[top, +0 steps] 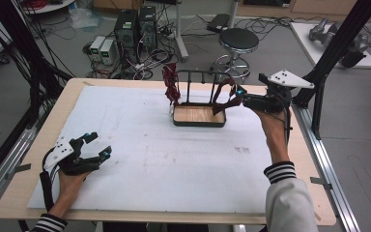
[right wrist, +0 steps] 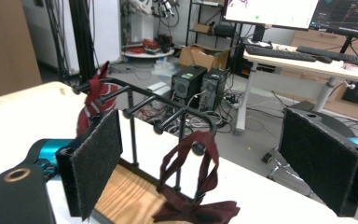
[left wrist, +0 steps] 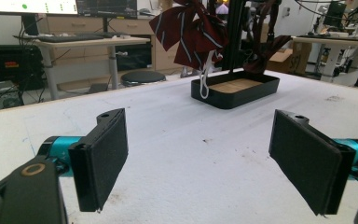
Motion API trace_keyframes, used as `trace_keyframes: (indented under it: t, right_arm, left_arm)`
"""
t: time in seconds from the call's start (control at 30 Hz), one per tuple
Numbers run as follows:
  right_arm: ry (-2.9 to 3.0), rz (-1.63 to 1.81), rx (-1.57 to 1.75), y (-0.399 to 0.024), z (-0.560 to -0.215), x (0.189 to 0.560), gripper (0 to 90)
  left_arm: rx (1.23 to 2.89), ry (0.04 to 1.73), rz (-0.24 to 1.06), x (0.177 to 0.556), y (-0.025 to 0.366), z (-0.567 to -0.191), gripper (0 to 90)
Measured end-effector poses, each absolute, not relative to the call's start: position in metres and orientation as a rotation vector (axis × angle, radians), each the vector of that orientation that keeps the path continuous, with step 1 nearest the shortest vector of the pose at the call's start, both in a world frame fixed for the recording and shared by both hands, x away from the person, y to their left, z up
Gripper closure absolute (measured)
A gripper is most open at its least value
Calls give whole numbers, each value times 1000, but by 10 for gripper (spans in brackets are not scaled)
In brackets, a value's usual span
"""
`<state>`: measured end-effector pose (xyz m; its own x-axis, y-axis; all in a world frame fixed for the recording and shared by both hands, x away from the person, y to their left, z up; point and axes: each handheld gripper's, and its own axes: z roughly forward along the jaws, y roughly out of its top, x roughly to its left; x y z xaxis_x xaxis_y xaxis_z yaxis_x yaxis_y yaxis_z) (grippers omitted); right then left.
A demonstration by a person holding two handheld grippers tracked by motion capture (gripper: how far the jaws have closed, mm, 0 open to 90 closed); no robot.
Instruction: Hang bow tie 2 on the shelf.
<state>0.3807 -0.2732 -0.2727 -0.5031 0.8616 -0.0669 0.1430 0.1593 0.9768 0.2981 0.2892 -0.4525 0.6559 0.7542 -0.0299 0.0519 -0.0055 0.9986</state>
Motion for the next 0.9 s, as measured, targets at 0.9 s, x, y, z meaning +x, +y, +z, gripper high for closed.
trace_keyframes:
  t: [0.9]
  right_arm:
    - [1685, 1514, 854, -261, -367, 281, 124]
  left_arm:
    - [1460, 705, 672, 291, 288, -452, 198]
